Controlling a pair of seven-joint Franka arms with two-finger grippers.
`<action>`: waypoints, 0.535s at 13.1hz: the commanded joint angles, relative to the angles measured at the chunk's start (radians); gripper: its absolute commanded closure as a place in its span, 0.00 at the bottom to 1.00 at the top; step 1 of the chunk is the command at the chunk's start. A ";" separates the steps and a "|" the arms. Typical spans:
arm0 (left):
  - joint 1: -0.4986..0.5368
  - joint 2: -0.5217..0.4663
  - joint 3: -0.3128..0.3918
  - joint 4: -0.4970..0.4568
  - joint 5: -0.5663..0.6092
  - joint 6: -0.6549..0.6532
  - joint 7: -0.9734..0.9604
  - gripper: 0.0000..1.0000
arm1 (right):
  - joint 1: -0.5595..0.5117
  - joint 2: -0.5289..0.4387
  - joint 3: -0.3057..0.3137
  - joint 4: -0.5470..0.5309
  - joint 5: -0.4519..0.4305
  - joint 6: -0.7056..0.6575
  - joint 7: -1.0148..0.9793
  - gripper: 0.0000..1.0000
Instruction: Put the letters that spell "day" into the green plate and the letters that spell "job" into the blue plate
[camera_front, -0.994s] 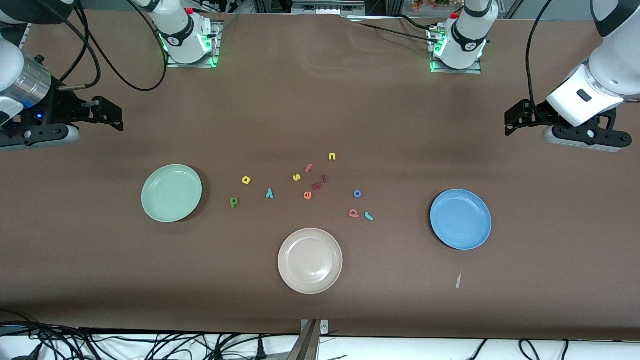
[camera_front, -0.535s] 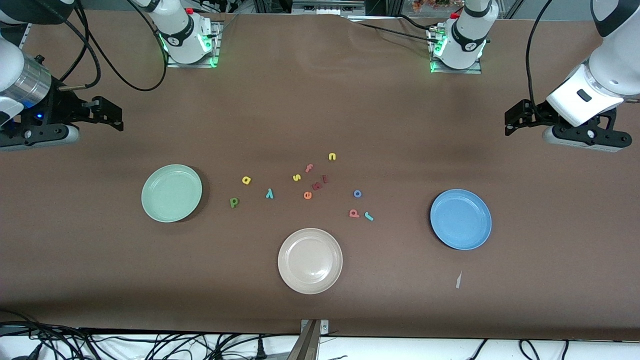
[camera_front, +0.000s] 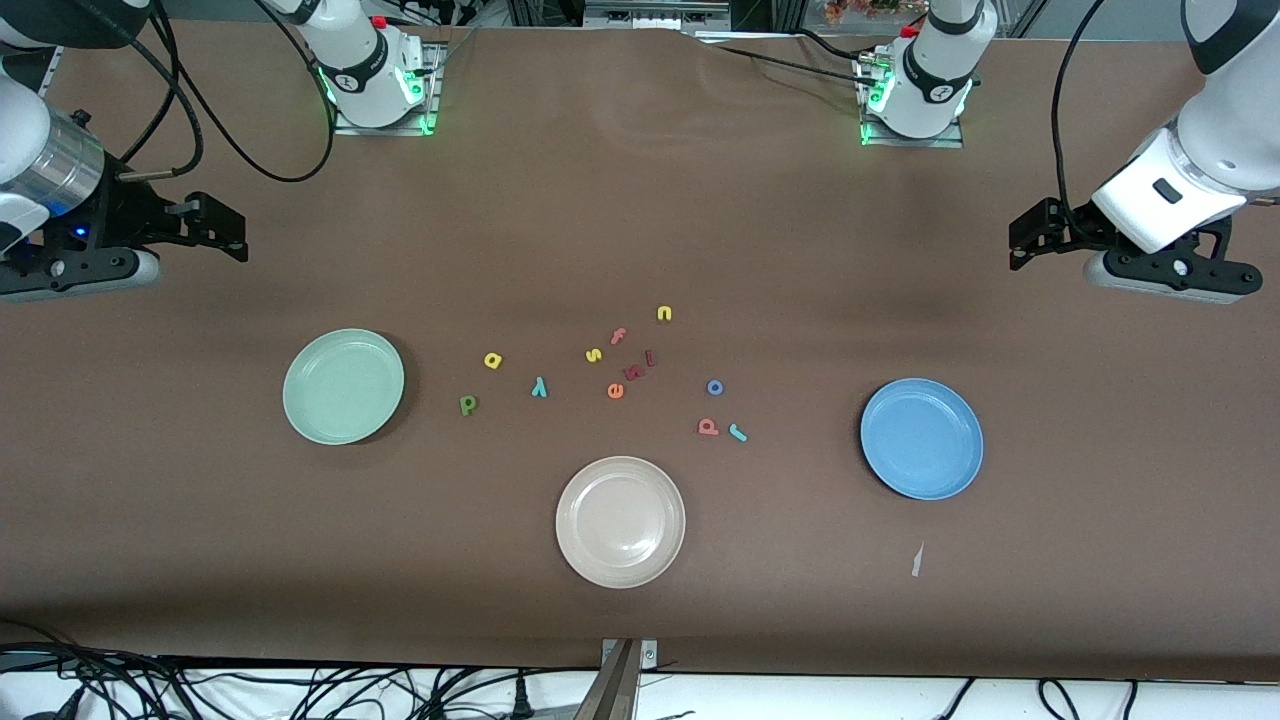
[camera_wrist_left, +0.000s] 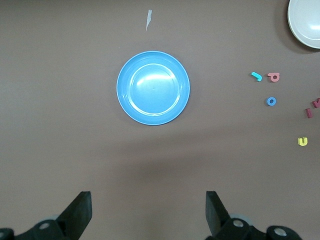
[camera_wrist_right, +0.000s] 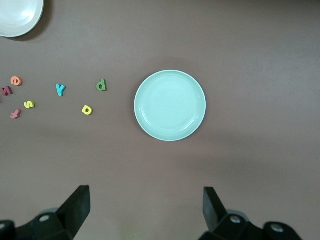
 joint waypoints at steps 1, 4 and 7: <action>-0.001 -0.013 0.001 0.002 0.018 -0.017 0.008 0.00 | -0.004 0.010 0.007 0.030 -0.001 -0.025 0.002 0.00; -0.001 -0.013 0.001 0.002 0.018 -0.017 0.008 0.00 | -0.003 0.010 0.009 0.030 -0.001 -0.025 0.002 0.00; -0.001 -0.013 0.001 0.002 0.018 -0.017 0.008 0.00 | -0.001 0.010 0.007 0.026 0.001 -0.026 -0.003 0.00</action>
